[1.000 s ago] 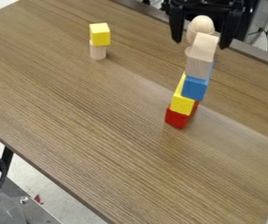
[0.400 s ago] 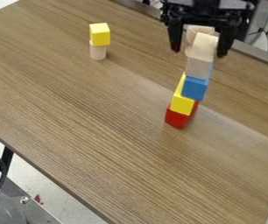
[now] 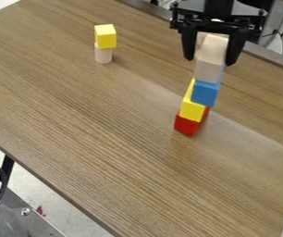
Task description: Move the arch to the left putting in on the top of the table
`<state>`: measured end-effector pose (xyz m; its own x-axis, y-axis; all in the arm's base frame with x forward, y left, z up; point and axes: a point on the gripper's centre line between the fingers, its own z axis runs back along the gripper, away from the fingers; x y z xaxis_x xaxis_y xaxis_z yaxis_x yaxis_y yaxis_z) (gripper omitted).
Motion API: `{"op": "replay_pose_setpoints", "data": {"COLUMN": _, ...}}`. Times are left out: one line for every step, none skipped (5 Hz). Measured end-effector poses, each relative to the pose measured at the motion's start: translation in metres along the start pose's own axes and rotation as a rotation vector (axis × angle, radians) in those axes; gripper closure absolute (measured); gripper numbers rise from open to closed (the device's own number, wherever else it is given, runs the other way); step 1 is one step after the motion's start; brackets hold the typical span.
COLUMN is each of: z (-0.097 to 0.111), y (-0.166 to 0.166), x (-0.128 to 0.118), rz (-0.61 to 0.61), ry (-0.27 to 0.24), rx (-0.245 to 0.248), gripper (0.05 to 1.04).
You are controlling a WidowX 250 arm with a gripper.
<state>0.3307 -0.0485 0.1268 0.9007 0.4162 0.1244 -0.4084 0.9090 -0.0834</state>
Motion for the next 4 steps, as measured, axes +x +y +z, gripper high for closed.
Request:
{"op": "replay_pose_setpoints", "data": {"z": 0.0, "y": -0.002, "x": -0.002, "rz": 0.004, "ry": 0.008, "rx": -0.01, "gripper": 0.514}}
{"op": "replay_pose_setpoints", "data": {"z": 0.003, "y": -0.002, "x": -0.003, "rz": 0.006, "ry": 0.012, "rx": -0.019, "gripper": 0.514}}
{"op": "replay_pose_setpoints", "data": {"z": 0.021, "y": 0.0, "x": -0.002, "rz": 0.023, "ry": -0.014, "rx": -0.059, "gripper": 0.515}}
{"op": "replay_pose_setpoints", "data": {"z": 0.035, "y": 0.016, "x": 0.005, "rz": 0.084, "ry": -0.03, "rx": -0.085, "gripper": 0.515}}
